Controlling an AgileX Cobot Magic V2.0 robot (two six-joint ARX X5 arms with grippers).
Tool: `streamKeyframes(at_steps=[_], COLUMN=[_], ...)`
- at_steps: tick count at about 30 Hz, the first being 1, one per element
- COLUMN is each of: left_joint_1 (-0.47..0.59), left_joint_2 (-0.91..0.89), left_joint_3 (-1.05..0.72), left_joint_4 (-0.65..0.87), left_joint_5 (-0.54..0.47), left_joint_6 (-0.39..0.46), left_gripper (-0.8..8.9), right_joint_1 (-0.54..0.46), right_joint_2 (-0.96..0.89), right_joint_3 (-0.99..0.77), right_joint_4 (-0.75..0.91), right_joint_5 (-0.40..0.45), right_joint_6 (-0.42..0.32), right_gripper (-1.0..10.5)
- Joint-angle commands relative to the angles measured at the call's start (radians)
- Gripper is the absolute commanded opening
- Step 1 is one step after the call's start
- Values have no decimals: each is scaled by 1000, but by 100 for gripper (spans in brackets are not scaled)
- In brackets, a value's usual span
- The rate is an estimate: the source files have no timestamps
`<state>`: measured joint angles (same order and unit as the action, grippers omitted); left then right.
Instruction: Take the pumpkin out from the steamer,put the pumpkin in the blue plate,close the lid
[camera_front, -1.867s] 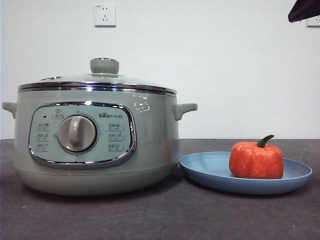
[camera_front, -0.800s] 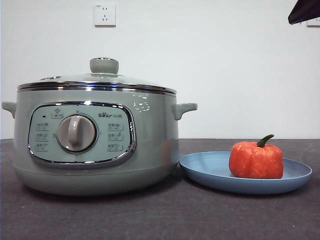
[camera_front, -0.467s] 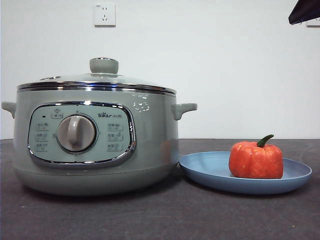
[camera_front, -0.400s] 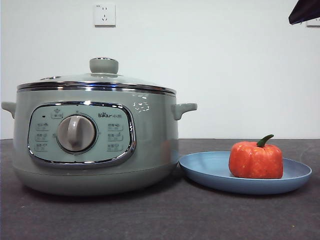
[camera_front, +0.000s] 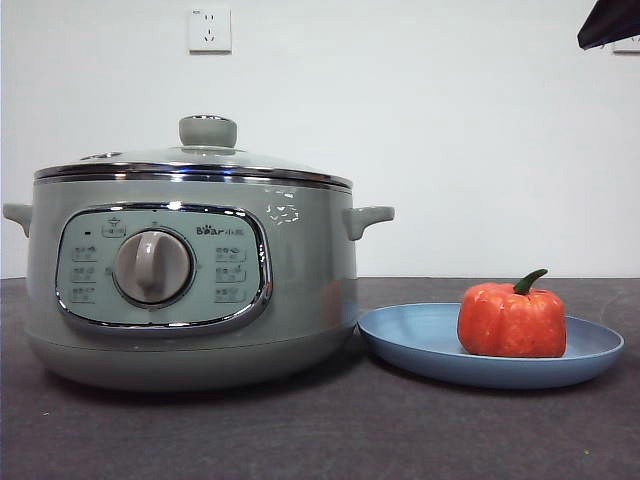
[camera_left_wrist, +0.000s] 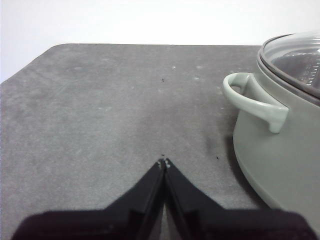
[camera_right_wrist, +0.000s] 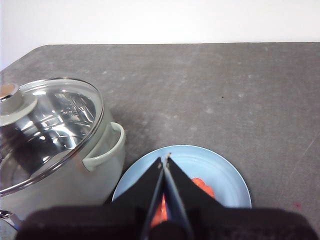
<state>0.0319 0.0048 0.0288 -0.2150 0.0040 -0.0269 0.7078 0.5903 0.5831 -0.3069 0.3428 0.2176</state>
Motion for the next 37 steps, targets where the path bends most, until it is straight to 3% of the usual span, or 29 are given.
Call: streamKeyframes(at_steps=[1,4,7,9,14,18,26,37], left_joint_1=[4,4,4,4,4,4,4,4], left_joint_2=[-3,-3,-3,-3,-3,-3,-3,-3], left_joint_3=[-10,-10,-10,-10,-10,-10,-10,-10], left_joint_4=[-13,-13,-13,-13,-13,-13,-13,-14], left_joint_5=[0,0,0,0,0,0,0,0], left_joint_6=[-6,-6,-6,-6,-6,-6,-6,-6], left_gripper=[-4,-4,-4,-4,-4,-4,-4,-4], right_joint_1=[2,-13,-92,-192,-475,-610,-635,-635], right_joint_2=[-3,-47,-110,-169,-346,-457,-541,-559], right_joint_3=[-8,-8,-30,-78,-247,-370,-531,-574], right_joint_4=[-5,-60,-74,-40,65,105,133,129], right_joint_5=[4,12,-12,-75,-327,-396,-396,-393], right_joint_6=[-3,-86,-148,-156,-168,-172,-163,-111], right_gripper=[1,1,1,1,1,1,1,1])
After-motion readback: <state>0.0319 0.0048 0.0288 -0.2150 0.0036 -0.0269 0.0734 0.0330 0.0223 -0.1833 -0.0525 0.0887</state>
